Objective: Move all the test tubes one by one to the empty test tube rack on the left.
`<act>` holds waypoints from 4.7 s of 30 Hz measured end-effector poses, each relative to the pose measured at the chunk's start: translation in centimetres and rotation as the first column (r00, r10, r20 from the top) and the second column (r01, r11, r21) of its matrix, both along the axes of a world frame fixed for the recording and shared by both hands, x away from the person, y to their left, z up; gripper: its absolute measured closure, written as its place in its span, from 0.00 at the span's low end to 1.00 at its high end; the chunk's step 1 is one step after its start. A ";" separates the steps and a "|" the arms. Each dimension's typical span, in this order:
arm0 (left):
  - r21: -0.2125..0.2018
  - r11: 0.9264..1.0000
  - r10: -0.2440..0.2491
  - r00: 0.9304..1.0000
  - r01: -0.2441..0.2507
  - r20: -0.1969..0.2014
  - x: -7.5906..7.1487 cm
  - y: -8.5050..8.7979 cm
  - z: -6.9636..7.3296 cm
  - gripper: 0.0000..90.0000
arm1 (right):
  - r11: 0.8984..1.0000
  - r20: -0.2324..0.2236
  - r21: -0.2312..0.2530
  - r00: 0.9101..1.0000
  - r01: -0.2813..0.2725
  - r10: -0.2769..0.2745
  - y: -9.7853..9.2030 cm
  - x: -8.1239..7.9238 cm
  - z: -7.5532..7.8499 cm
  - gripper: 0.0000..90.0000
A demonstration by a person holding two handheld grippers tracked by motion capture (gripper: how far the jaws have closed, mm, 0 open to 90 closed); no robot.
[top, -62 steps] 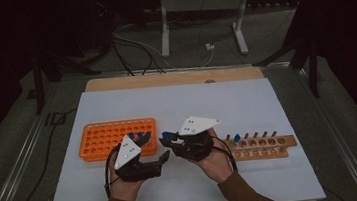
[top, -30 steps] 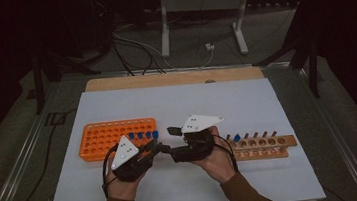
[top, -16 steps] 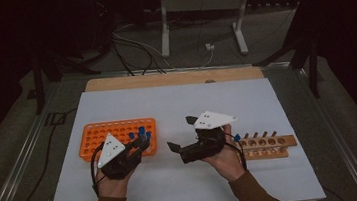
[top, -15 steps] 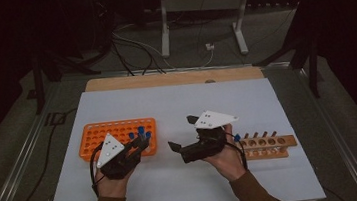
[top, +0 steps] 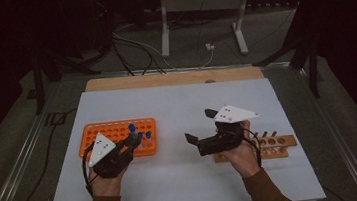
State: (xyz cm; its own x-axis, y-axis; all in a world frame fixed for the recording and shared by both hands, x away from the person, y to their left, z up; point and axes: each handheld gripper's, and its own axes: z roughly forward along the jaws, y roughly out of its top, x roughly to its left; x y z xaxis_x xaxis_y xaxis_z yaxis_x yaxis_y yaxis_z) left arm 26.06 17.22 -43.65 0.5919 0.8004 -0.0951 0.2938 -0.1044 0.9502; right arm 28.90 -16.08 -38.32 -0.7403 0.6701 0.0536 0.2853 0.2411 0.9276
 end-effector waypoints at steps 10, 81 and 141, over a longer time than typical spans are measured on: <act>0.007 1.000 0.020 1.000 -0.020 0.000 0.2 0.4 -0.1 0.87 | 0.999 0.009 0.026 0.999 0.047 -0.048 -2.1 0.3 0.1 0.02; 0.147 0.977 0.175 0.977 -0.156 -0.125 3.2 2.1 -5.3 0.87 | 0.983 0.011 0.038 0.983 0.181 -0.181 -10.6 -1.0 -1.6 0.02; -0.020 0.987 0.155 0.986 -0.157 -0.062 0.5 4.0 -2.6 0.13 | 0.989 -0.037 -0.043 0.989 0.144 -0.146 -10.8 -0.9 -4.5 0.09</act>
State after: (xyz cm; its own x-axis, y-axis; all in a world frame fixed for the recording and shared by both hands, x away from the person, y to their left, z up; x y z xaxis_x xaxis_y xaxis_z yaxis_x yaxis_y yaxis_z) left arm 26.59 21.27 -46.25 0.4525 0.8794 -0.1478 0.3611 -0.0291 0.9321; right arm 28.01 -26.90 -42.77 -0.6330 0.7724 0.0522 0.3563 0.2308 0.9054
